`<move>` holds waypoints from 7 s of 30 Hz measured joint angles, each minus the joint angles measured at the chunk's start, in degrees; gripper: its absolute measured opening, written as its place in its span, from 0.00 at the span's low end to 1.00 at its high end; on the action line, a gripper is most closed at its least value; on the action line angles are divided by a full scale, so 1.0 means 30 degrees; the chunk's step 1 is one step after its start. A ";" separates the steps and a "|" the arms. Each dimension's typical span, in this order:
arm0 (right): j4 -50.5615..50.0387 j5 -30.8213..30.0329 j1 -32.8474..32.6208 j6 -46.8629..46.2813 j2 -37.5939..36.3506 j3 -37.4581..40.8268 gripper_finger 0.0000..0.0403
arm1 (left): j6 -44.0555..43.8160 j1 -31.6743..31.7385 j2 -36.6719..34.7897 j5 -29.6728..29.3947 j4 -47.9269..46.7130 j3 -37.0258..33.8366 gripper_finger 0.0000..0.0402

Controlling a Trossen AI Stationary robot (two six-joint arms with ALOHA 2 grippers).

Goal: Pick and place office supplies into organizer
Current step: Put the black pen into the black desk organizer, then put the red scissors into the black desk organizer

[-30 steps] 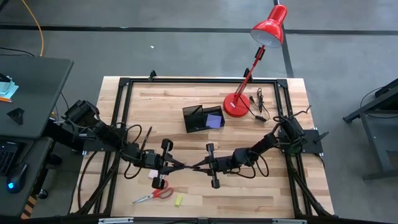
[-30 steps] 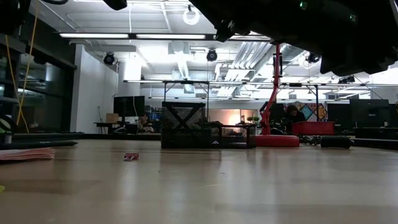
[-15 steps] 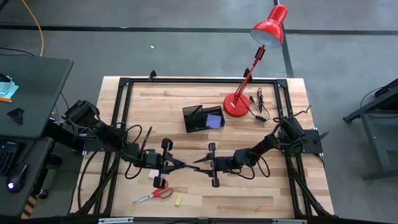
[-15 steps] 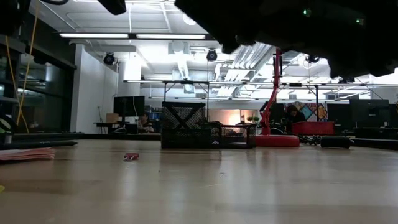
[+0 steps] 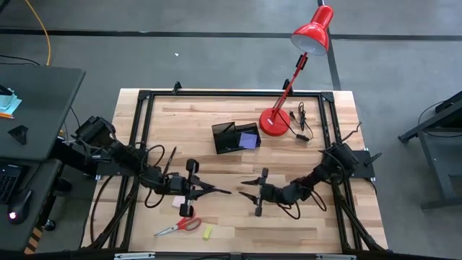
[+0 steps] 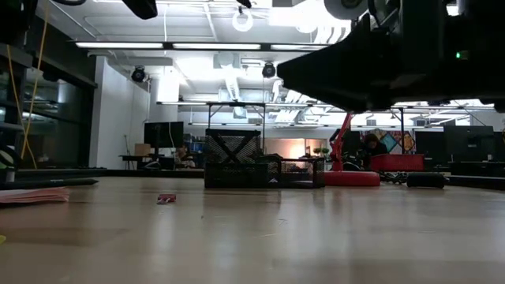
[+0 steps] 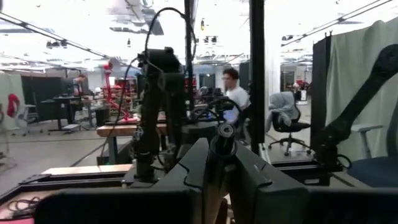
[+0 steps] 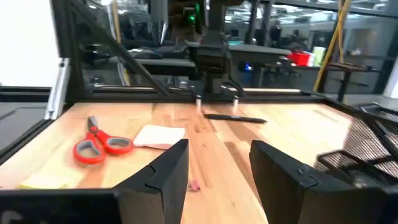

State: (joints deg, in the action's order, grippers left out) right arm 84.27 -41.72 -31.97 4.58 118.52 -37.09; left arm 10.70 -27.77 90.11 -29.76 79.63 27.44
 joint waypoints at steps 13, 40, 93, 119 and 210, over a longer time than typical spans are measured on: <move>-0.2310 -0.0011 -0.1995 -0.2033 -0.0007 0.0033 0.33 | -0.1596 0.4356 0.0000 -0.0092 -0.1541 0.0007 0.05; -0.2310 -0.0005 -0.2497 -0.2113 -0.0007 0.0033 0.33 | -0.1800 1.1536 0.0000 -0.1479 -0.3919 0.0007 0.05; -0.2973 0.3132 -0.2046 -0.3062 -0.0007 0.0033 0.33 | -0.7162 0.6154 -0.0007 1.0126 -0.6222 0.0007 0.38; -0.5627 0.6815 -0.0336 -0.4125 0.0000 -0.0812 0.34 | -0.8305 -0.3126 -0.0022 0.1612 -1.1828 0.0000 0.38; -0.7652 0.6207 0.0140 -0.1895 -1.9892 1.2186 0.27 | -1.3735 -0.5370 -0.2047 -0.1805 -1.5998 -0.1141 0.38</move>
State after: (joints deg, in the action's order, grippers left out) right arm 61.31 -23.10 -31.55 -1.10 58.84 -0.54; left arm -30.51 -43.88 83.96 -35.18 31.63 24.02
